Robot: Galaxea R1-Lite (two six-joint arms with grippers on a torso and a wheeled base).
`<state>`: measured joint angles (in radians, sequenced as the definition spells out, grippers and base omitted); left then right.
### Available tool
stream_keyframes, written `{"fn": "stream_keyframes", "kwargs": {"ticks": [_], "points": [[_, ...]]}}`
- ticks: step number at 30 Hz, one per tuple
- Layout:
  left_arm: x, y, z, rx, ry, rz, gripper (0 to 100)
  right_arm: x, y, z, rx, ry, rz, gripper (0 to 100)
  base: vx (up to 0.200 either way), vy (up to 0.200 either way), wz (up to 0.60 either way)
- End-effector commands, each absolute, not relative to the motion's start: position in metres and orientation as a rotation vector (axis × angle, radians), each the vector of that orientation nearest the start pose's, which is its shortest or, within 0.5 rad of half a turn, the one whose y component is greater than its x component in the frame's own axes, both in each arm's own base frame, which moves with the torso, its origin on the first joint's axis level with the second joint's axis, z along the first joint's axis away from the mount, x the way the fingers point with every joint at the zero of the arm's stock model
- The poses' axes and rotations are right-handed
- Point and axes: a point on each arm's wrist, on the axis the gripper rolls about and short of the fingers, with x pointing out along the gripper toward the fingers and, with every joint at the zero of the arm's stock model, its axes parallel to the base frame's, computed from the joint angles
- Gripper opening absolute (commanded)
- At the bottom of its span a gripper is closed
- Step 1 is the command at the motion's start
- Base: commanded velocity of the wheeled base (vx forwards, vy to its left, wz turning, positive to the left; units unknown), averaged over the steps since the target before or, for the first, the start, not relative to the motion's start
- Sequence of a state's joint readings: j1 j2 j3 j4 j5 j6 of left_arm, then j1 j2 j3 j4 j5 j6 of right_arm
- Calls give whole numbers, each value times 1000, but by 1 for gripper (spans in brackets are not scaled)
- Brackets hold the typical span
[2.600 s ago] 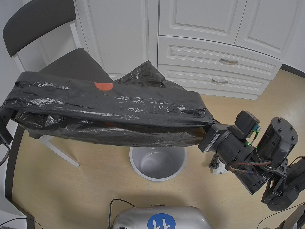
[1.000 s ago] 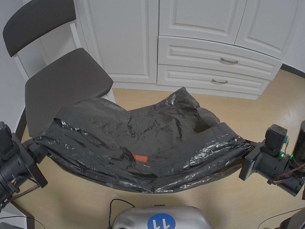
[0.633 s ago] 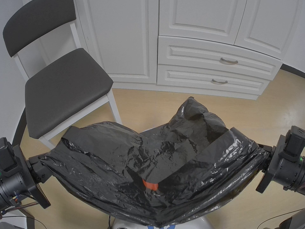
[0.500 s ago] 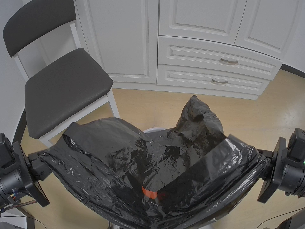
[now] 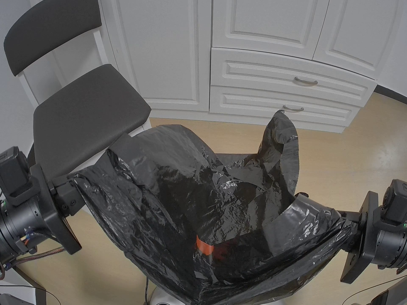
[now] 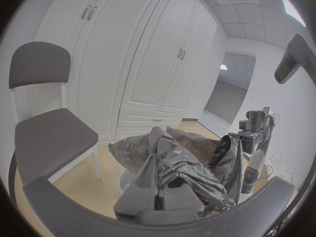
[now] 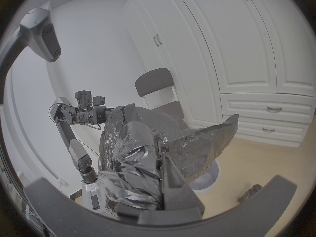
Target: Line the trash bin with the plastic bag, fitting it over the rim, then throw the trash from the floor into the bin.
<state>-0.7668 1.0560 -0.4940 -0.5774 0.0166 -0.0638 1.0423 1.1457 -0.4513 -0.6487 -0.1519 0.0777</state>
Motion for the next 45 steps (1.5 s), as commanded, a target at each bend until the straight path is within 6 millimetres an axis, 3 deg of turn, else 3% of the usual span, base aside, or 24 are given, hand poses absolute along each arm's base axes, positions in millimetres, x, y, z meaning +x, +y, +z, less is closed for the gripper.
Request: {"fn": "stream_keyframes", "kwargs": {"ticks": [1,6,15,19,24,32,37,45], "points": [[112,-108,235,-70,31,-757,0,87,142,209,43,107,885,0,0,0,0],[128,-123,239,-120,50,-746,0,92,152,201,22,155,885,0,0,0,0],[130,-117,247,-181,-27,-562,0,93,167,201,91,165,918,0,0,0,0],[129,-115,250,-249,-25,-534,0,96,195,193,185,153,928,0,0,0,0],[134,-113,260,-332,-32,-507,0,101,213,186,229,126,891,0,0,0,0],[128,-105,270,-381,-58,-471,0,106,217,192,287,82,874,0,0,0,0],[131,-107,280,-487,-53,-469,0,107,223,193,349,108,883,0,0,0,0],[135,-113,279,-548,3,-475,0,107,228,191,389,139,889,0,0,0,150]]}}
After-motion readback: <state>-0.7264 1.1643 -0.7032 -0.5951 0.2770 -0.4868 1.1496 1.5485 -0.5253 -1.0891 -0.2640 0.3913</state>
